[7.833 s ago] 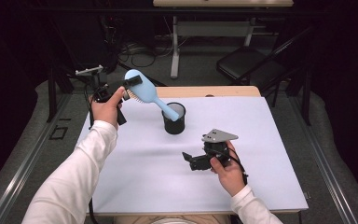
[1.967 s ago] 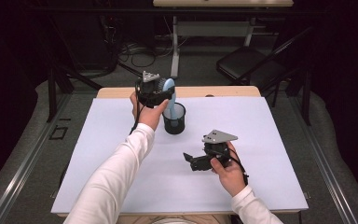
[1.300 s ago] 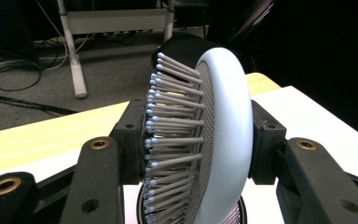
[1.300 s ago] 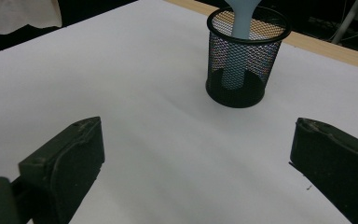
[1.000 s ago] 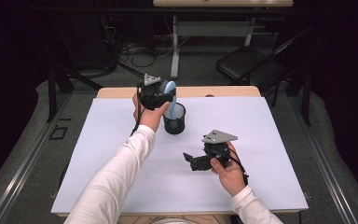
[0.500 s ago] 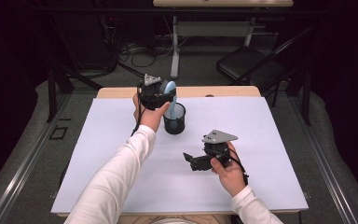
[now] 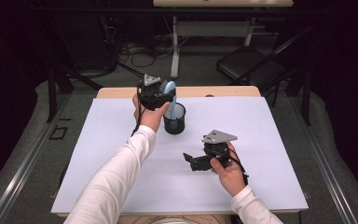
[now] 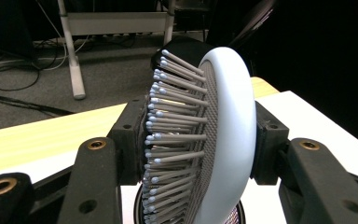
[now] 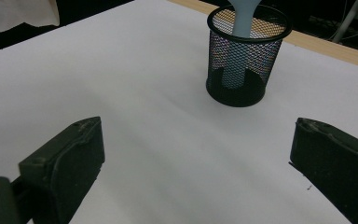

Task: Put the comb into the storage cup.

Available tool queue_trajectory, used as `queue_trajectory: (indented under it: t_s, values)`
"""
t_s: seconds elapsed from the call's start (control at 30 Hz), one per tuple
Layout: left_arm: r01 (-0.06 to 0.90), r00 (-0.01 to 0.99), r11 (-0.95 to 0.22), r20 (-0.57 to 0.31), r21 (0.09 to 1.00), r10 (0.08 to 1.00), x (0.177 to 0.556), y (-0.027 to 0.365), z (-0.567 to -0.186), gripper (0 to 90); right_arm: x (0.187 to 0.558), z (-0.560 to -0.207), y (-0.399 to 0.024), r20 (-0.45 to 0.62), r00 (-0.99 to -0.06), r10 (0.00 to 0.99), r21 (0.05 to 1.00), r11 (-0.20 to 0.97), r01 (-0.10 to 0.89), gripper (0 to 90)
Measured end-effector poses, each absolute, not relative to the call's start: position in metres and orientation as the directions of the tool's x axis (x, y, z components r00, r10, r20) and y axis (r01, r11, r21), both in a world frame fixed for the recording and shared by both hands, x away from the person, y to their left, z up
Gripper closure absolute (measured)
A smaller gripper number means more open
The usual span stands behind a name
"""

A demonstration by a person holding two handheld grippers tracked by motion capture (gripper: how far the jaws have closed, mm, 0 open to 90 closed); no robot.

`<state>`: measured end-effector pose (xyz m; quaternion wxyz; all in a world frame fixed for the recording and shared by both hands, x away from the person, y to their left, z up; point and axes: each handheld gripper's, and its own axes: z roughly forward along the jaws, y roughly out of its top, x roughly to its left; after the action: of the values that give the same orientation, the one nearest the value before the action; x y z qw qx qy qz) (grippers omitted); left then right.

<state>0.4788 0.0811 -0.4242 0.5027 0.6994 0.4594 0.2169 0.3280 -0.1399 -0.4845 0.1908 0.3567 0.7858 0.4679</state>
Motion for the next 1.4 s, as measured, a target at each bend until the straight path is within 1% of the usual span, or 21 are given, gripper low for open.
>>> queue_trajectory:
  t_s: [0.33,0.43,0.63,1.03,1.27,1.4]
  values:
    - [0.433,0.474,-0.058,-0.172,0.900,0.863,0.4786,0.0825,-0.4243,46.5,0.3281,-0.4846,-0.1397,0.033,-0.673,0.739,0.871,0.310,0.382,2.5]
    - [0.439,0.476,-0.054,-0.181,0.897,0.861,0.4790,0.0820,-0.4252,43.3,0.3281,-0.4846,-0.1398,0.033,-0.673,0.739,0.870,0.310,0.383,2.5]
    - [0.433,0.478,-0.064,-0.169,0.899,0.862,0.4788,0.0797,-0.4264,37.2,0.3284,-0.4848,-0.1401,0.031,-0.672,0.740,0.871,0.310,0.382,2.5]
    - [0.448,0.474,-0.076,-0.165,0.891,0.865,0.4808,0.0794,-0.4299,21.8,0.3283,-0.4851,-0.1398,0.031,-0.672,0.740,0.869,0.311,0.384,2.5]
    - [0.459,0.480,-0.090,-0.161,0.884,0.862,0.4815,0.0787,-0.4319,15.1,0.3283,-0.4855,-0.1393,0.029,-0.673,0.739,0.868,0.315,0.383,2.5]
    - [0.463,0.491,-0.096,-0.164,0.881,0.856,0.4811,0.0782,-0.4318,14.7,0.3283,-0.4855,-0.1393,0.030,-0.673,0.739,0.869,0.314,0.383,2.5]
